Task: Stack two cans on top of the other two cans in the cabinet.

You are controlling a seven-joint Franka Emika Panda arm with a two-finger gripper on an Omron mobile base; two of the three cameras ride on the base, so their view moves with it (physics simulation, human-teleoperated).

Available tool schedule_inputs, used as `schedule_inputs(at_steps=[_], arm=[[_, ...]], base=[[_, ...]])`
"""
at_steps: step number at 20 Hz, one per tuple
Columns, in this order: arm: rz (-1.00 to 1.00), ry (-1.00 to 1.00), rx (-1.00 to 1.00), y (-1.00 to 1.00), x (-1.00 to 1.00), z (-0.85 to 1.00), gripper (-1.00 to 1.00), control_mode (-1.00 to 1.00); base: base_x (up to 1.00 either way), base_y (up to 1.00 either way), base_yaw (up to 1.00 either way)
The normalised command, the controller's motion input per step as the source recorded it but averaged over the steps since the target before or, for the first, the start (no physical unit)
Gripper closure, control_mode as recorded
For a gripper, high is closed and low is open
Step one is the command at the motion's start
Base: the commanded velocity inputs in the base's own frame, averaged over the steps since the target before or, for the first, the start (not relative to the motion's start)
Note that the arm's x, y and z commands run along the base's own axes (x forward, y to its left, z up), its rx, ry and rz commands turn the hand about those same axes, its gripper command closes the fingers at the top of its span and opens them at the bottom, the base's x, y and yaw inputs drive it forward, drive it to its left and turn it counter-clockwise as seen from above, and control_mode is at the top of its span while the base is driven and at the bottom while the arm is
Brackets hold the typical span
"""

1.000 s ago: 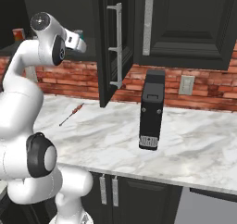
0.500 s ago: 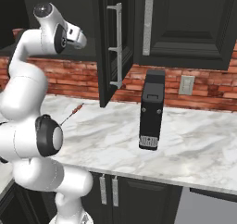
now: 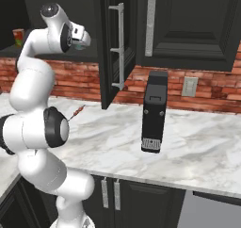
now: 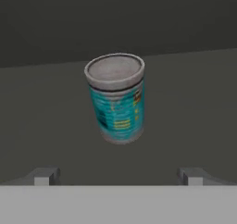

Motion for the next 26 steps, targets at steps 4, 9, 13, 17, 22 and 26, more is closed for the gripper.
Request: schedule_inputs(at_steps=[4,9,13,17,22,26], arm=[[0.07,0.00,-0.07,0.03,0.25,-0.06,-1.00,-1.00],[0.06,0.00,-0.05,0.00,0.22,-0.03,-1.00,-1.00],[0.02,0.00,-0.02,0.00,0.29,-0.04,-1.00,-1.00],[0.00,0.00,0.00,0.01,0.26,-0.03,-1.00,-1.00],[0.00,0.00,0.00,0.03,0.25,-0.02,-1.00,-1.00],[0.00,0.00,0.00,0.04,0.21,-0.05,-1.00,-1.00]], base=[[0.00,0.00,0.00],[0.00,0.00,0.00],[0.00,0.00,0.00],[0.00,0.00,0.00],[0.00,0.00,0.00],[0.00,0.00,0.00]])
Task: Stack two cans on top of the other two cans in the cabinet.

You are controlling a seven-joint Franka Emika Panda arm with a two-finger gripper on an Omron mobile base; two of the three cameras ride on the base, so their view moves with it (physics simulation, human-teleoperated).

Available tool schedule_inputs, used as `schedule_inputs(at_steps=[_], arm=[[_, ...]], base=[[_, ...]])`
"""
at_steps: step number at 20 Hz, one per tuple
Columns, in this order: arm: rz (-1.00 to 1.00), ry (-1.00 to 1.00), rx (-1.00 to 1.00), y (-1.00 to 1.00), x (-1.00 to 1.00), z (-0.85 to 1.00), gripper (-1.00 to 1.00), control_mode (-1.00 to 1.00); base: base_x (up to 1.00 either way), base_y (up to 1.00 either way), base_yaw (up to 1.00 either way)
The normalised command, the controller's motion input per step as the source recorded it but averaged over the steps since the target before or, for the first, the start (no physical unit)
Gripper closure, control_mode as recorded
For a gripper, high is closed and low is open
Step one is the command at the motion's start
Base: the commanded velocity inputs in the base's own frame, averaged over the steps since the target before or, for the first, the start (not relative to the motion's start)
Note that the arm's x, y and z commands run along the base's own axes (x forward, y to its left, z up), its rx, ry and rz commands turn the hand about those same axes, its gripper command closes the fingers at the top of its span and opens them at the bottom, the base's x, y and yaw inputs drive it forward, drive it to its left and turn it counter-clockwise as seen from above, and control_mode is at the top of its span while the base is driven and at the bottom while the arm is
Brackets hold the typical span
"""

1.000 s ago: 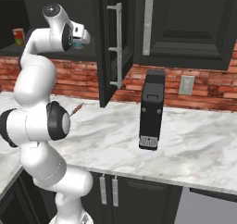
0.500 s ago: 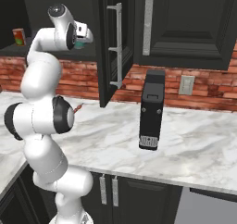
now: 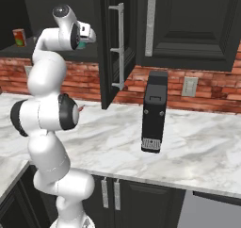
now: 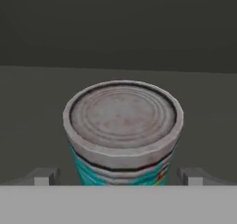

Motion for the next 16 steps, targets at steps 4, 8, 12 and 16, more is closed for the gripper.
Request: schedule_inputs(at_steps=[4,8,12,16], arm=[[0.00,0.00,-0.01,0.02,0.19,-0.06,-1.00,-1.00],[0.00,0.00,-0.01,0.01,0.06,-0.04,1.00,-1.00],[0.00,0.00,0.00,0.00,0.00,-0.03,1.00,-1.00],[0.00,-0.01,0.00,0.00,-0.06,-0.08,1.00,-1.00]], base=[[0.00,0.00,0.00],[0.00,0.00,0.00],[0.00,0.00,0.00],[0.00,0.00,0.00]])
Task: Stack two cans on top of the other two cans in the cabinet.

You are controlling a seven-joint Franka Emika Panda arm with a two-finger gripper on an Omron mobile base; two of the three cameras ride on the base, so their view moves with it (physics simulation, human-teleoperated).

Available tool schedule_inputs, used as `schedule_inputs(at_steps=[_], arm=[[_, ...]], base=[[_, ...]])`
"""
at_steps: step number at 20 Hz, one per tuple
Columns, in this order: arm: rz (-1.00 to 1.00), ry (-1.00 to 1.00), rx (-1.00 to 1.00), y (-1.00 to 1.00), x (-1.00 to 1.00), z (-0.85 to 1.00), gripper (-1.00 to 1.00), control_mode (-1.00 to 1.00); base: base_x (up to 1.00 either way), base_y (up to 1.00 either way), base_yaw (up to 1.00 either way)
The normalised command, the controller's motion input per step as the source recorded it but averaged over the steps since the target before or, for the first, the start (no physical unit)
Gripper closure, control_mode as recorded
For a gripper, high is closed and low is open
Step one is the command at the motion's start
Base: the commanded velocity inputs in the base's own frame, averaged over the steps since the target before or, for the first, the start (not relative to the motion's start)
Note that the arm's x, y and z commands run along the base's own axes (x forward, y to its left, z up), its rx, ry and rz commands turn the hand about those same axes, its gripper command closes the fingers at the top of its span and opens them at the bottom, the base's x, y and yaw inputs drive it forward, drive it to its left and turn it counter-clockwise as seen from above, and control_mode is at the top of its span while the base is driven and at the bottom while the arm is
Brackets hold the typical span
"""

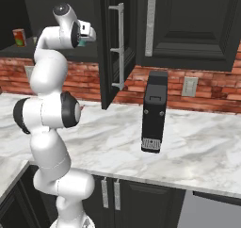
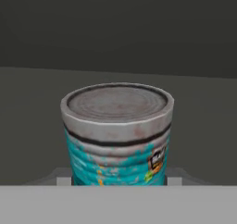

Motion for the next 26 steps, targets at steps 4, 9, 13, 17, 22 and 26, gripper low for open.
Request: schedule_inputs(at_steps=[4,9,13,17,22,26], arm=[[0.00,-0.03,0.00,0.02,-0.17,0.00,1.00,-1.00],[-0.01,-0.07,0.00,0.10,-0.20,0.05,1.00,-1.00],[-0.06,-0.12,0.00,0.08,-0.25,0.06,1.00,-1.00],[-0.05,-0.21,0.00,0.12,-0.27,0.00,1.00,-1.00],[-0.06,-0.23,-0.04,0.09,-0.25,0.01,1.00,-1.00],[-0.01,-0.22,-0.06,0.00,-0.14,0.11,1.00,-1.00]], base=[[0.00,0.00,0.00],[0.00,0.00,0.00],[0.00,0.00,0.00],[0.00,0.00,0.00],[0.00,0.00,0.00],[0.00,0.00,0.00]])
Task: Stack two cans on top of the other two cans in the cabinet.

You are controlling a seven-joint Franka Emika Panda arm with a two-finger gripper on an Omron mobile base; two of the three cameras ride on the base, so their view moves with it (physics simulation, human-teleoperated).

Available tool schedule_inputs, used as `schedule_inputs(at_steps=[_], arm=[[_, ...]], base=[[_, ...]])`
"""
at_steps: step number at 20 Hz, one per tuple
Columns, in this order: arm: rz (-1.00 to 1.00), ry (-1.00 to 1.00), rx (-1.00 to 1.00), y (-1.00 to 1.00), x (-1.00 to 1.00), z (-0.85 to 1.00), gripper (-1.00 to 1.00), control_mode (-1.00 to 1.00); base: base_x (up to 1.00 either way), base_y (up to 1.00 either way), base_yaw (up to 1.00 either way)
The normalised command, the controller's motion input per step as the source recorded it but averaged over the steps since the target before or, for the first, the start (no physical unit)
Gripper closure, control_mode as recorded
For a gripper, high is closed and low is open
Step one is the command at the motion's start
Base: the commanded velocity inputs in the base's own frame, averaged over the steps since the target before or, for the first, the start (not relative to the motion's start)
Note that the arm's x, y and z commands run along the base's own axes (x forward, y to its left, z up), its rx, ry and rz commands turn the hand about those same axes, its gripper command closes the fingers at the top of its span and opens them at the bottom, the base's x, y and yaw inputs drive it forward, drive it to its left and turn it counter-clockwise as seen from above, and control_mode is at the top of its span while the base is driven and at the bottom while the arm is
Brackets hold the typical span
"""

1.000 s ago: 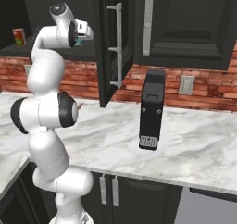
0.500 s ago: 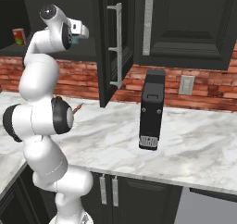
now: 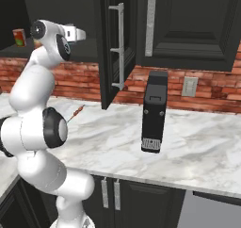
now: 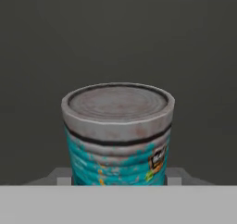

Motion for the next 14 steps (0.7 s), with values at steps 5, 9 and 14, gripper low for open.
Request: schedule_inputs(at_steps=[5,9,14], arm=[[-0.01,-0.08,-0.03,0.00,-0.08,0.27,1.00,-1.00],[-0.04,-0.03,0.00,0.00,-0.04,0.35,1.00,-1.00],[-0.07,0.00,0.00,-0.04,-0.13,0.36,1.00,-1.00]], base=[[0.00,0.00,0.00],[0.00,0.00,0.00],[0.00,0.00,0.00]])
